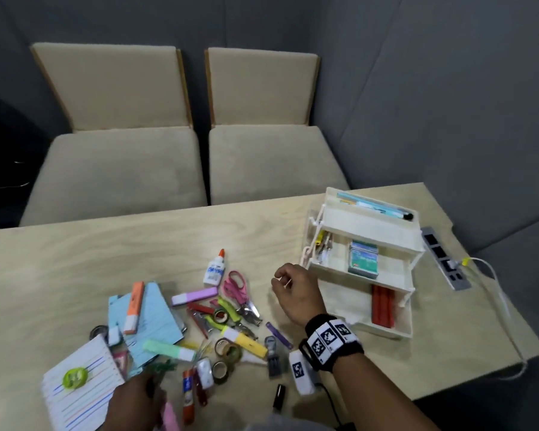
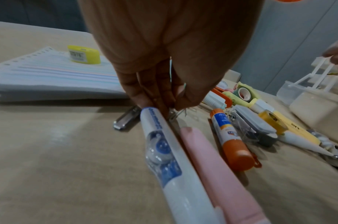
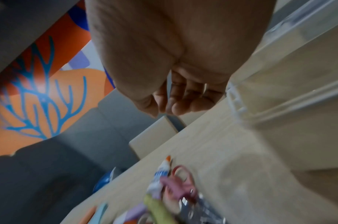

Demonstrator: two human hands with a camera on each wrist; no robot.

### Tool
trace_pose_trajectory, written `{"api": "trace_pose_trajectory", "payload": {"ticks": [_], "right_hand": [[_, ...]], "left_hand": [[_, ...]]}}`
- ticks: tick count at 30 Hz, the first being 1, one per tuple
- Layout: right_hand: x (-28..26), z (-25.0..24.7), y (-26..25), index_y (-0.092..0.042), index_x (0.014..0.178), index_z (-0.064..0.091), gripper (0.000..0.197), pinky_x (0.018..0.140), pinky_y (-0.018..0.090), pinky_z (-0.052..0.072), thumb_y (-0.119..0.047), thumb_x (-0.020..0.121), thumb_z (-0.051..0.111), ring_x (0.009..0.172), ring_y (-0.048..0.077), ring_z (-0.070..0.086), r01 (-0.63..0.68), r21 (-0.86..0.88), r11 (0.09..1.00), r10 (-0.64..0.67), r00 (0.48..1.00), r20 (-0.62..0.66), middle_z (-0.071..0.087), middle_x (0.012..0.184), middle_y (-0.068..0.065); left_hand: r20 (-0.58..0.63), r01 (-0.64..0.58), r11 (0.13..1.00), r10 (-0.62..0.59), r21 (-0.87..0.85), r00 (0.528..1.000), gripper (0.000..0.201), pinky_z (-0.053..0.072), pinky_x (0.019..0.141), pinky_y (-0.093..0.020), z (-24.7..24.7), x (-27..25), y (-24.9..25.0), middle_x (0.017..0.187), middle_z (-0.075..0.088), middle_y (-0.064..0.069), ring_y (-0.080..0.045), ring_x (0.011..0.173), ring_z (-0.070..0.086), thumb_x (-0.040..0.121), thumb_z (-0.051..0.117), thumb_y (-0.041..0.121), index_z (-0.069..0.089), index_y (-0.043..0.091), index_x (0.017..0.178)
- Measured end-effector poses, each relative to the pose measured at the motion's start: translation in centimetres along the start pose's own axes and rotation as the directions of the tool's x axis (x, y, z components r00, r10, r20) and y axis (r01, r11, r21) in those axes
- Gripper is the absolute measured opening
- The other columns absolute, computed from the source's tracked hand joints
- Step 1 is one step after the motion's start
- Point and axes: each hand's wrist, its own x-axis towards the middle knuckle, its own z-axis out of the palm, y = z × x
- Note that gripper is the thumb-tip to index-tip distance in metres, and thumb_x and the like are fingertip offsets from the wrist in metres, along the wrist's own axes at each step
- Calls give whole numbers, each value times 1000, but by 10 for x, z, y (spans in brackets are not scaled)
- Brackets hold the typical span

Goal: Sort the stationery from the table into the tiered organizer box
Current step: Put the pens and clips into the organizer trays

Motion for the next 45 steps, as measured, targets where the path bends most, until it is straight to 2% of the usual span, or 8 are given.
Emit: {"api": "trace_pose_trajectory", "payload": {"ticks": [3, 6, 11, 15, 23, 28, 36, 45], "right_hand": [[-13, 25, -17, -18, 82, 66, 5, 66, 28, 49, -21, 87, 67, 69, 14, 58, 33, -62, 998, -19, 978, 208, 63, 73, -3], [-27, 55, -37, -16, 84, 67, 7, 67, 31, 50, -22, 87, 68, 69, 16, 58, 72, -113, 991, -17, 904, 428, 63, 73, -2], [-54, 110, -67, -20, 95, 73, 13, 77, 33, 49, -30, 89, 66, 84, 14, 57, 305, -219, 927, -95, 754, 650, 66, 92, -2], [-74, 150, -89, -20, 105, 71, 19, 83, 40, 53, -30, 91, 64, 96, 21, 59, 445, -302, 843, -60, 637, 769, 60, 103, 1], [-68, 157, -100, -12, 93, 62, 11, 74, 38, 52, -5, 87, 58, 90, 28, 59, 441, -500, 745, 39, 720, 693, 58, 99, 9], [-56, 144, -82, -17, 121, 67, 41, 92, 40, 50, -5, 82, 67, 105, 23, 55, 385, -464, 798, 75, 701, 710, 60, 112, 5], [-62, 159, -79, -24, 121, 65, 35, 86, 41, 51, -29, 86, 68, 107, 25, 48, 391, -493, 778, 113, 685, 720, 49, 109, 5], [-67, 162, -72, -18, 119, 68, 31, 87, 42, 53, -9, 89, 64, 110, 31, 54, 465, -549, 694, 79, 709, 701, 54, 112, 10]], "left_hand": [[-1, -54, 996, 54, -67, 999, 13, 41, 58, -31, -35, -23, 23, 75, 71, -6, -33, 79, 67, 73, 71, 23, 63, 30, 79], [-24, -20, 985, 16, -173, 1000, 18, 34, 55, -30, -41, -28, 12, 62, 62, -3, -32, 68, 61, 75, 67, 17, 52, 21, 65], [-122, -59, 960, 26, -273, 992, 9, 50, 64, -31, -48, -33, -10, 72, 72, -4, -26, 71, 66, 80, 66, 14, 73, 20, 82], [-139, -58, 961, 21, -270, 990, 6, 51, 61, -33, -46, -30, -30, 71, 69, -1, -25, 70, 66, 82, 63, 22, 65, 20, 77], [-117, -195, 926, 165, -325, 979, 9, 28, 54, -34, -59, -24, -21, 63, 55, -15, -40, 65, 52, 73, 40, 25, 38, 16, 72], [-143, -355, 846, 325, -397, 935, 17, 18, 49, -32, -62, -15, -15, 51, 30, 7, -35, 57, 39, 65, 33, 9, 33, 24, 71], [-237, -309, 835, 221, -455, 946, 15, 35, 51, -37, -57, -2, -23, 54, 44, -3, -28, 54, 42, 63, 37, 8, 37, 23, 68], [57, -306, 952, 305, 11, 951, 22, 47, 62, -32, -53, 1, 1, 92, 66, -6, -30, 90, 61, 82, 49, 23, 61, 24, 101]]}}
